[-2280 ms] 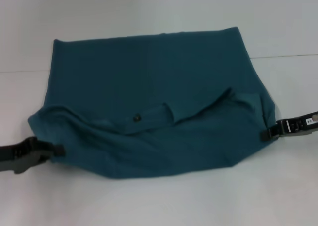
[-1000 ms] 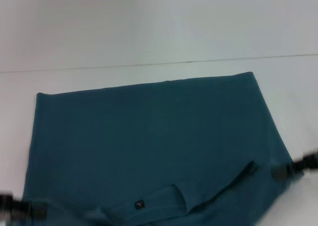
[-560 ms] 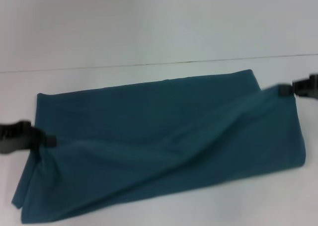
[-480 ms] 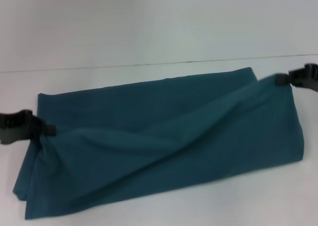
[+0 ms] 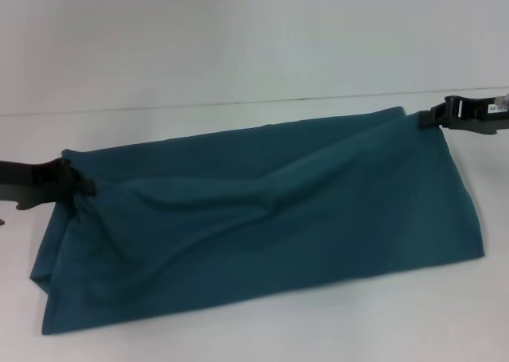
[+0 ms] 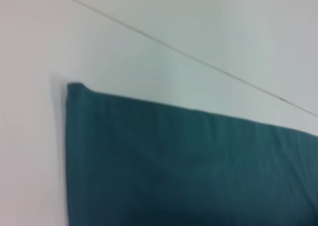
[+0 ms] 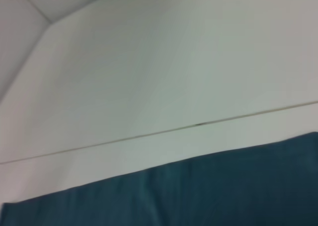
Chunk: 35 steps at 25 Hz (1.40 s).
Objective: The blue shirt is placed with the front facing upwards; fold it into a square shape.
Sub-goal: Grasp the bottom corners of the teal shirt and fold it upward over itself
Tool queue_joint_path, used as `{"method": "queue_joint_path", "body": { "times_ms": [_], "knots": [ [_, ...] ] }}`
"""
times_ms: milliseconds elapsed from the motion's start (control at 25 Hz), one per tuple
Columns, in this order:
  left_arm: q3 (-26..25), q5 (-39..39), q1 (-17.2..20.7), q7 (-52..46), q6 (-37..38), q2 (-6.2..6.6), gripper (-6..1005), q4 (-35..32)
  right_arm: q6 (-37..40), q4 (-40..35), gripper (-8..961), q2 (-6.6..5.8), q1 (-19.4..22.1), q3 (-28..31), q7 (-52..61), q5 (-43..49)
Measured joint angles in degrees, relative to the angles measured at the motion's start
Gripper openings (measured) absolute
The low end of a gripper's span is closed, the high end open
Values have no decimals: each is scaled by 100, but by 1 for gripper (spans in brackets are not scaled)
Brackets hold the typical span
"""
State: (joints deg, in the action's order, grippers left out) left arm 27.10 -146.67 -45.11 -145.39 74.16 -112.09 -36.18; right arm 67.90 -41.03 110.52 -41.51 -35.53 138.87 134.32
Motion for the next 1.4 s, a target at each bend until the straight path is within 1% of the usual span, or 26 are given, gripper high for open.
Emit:
{"method": "queue_joint_path", "body": {
  "times_ms": [160, 440, 680, 840, 1000, 1160, 1400],
  "knots": [
    [4, 3, -56, -2, -261, -38, 55, 32, -459, 143, 40, 30, -81, -101, 25, 38],
    [48, -9, -279, -5, -805, -36, 55, 328, -1397, 709, 40, 65, -408, -562, 84, 41],
    [155, 10, -333, -7, -1412, -136, 54, 439, -2053, 1008, 39, 139, -646, -767, 95, 43],
    [78, 20, -324, -16, -1639, -159, 54, 469, -2326, 1126, 39, 146, -697, -795, 102, 49],
    [-101, 38, -295, -166, -1751, -147, 54, 461, -2547, 1185, 39, 145, -685, -795, 105, 50],
    [-128, 139, -292, -211, -1779, -119, 54, 450, -2718, 1271, 43, 145, -686, -792, 105, 50],
    [-100, 175, -361, -185, -1926, -129, 54, 463, -2967, 1379, 64, 152, -719, -802, 105, 50]
  ]
}}
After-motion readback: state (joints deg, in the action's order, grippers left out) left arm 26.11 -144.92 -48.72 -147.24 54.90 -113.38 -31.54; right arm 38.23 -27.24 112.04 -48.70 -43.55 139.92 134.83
